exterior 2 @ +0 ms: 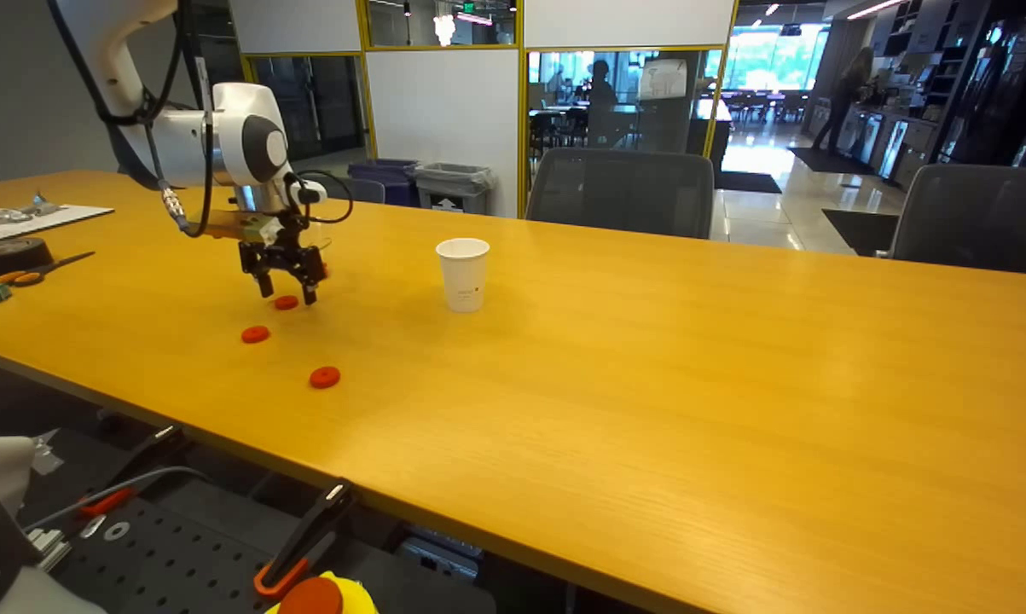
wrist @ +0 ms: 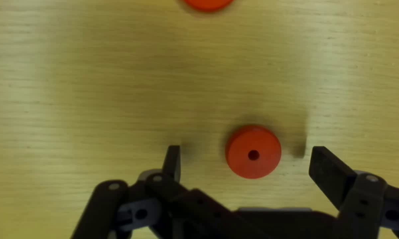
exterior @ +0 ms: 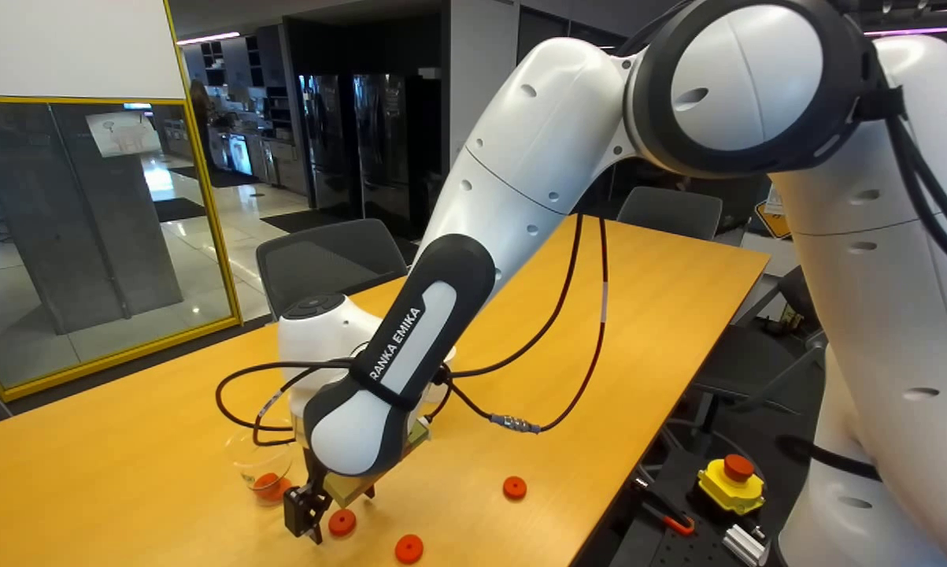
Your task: Divide the rings and put some in the white cup and some in the clear cup
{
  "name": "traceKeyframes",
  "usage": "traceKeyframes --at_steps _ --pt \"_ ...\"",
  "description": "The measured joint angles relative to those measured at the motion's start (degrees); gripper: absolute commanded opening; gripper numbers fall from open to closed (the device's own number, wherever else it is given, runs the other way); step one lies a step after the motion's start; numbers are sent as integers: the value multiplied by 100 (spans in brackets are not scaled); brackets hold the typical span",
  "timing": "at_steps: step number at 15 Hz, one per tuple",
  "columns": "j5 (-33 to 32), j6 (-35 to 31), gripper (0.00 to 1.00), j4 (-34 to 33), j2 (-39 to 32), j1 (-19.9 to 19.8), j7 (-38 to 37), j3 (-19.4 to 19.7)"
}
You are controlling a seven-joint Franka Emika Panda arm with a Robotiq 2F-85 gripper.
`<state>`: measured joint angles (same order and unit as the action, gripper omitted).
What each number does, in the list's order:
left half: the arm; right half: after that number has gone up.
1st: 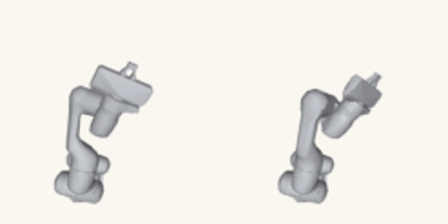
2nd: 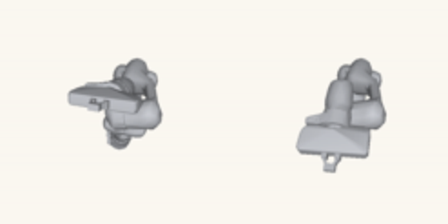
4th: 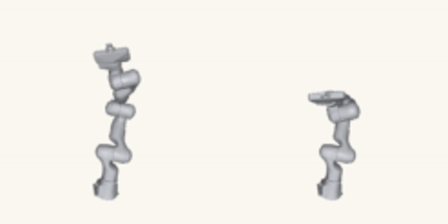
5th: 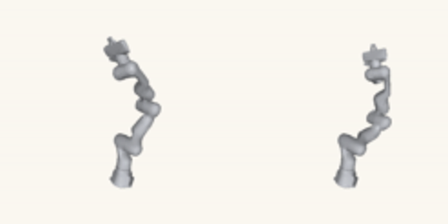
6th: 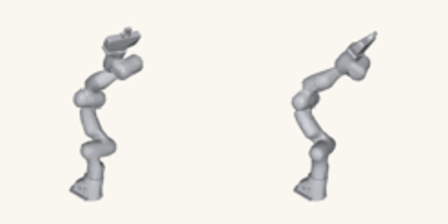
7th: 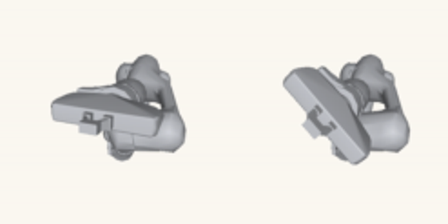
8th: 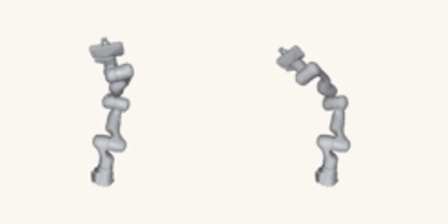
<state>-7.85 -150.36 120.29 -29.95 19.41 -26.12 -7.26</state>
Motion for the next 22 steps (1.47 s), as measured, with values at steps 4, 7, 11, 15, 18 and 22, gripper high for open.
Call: traceKeyframes --at_steps 4,7,11,15,18,22 --pt "50 1 100 -8 -33 0 33 40" --pt "55 7 100 -10 -33 0 39 49" --pt "57 14 100 -11 -33 0 42 49" --pt "57 16 59 -11 -33 5 46 49" --pt "57 18 36 -17 -18 7 48 51" --pt "57 110 16 -53 19 7 54 56"
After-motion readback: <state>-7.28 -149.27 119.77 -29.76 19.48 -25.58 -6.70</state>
